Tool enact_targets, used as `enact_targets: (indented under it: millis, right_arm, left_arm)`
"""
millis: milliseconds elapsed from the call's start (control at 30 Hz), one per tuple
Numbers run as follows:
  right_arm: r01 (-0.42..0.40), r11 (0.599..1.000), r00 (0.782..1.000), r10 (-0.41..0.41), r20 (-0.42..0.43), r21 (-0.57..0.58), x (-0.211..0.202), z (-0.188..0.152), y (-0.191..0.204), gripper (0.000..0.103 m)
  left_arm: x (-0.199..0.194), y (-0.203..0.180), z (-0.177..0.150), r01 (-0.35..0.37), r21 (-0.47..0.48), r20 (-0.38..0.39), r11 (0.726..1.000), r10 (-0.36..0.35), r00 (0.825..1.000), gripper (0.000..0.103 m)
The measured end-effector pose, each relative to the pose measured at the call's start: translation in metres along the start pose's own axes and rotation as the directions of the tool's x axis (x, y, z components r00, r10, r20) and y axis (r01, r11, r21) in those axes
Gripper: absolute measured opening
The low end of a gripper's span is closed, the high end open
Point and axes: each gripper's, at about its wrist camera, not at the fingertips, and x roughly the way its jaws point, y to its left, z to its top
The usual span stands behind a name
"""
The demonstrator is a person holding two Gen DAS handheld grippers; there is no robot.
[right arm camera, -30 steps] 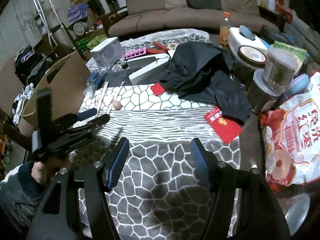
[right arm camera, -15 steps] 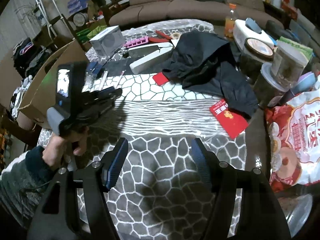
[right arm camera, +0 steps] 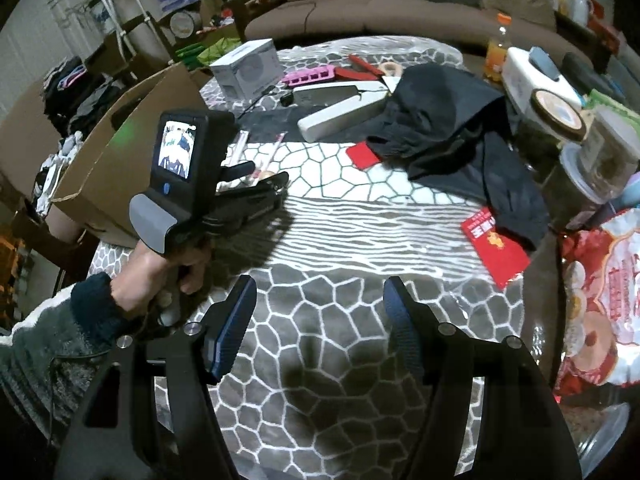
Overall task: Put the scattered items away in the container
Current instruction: 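Lower the left tool onto the small wooden ball and close it, then lift the wooden ball off the table with the left tool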
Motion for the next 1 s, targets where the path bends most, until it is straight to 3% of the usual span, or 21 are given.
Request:
enact_targets:
  millis: [100, 333, 567, 833, 1000]
  right_arm:
    - [-0.009, 1.0, 1.0, 0.009, -0.003, 0.001, 0.001, 0.001, 0.001, 0.063]
    - [-0.002, 0.999, 1.0, 0.002, -0.012, 0.036, 0.002, 0.001, -0.01, 0.063]
    - [0.002, 0.998, 1.0, -0.001, -0.016, 0.055, 0.002, 0.001, -0.016, 0.063]
    - [-0.008, 0.999, 1.0, 0.009, -0.019, 0.046, 0.003, 0.004, -0.008, 0.063]
    - [-0.013, 0.998, 1.0, 0.014, -0.012, 0.057, 0.002, 0.005, -0.007, 0.063]
  left_arm:
    - [0.003, -0.004, -0.005, 0.025, 0.017, -0.039, 1.0, -0.024, 0.999, 0.031]
    - [0.003, -0.007, -0.005, 0.027, 0.033, -0.033, 0.999, -0.026, 0.999, 0.031]
    - [-0.005, -0.016, -0.005, 0.053, 0.083, -0.005, 0.995, -0.053, 0.999, 0.023]
    - [-0.049, -0.013, -0.004, 0.151, 0.055, 0.024, 0.987, -0.153, 0.988, 0.022]
    - [-0.093, -0.005, -0.012, 0.162, 0.049, 0.049, 0.985, -0.165, 0.985, 0.022]
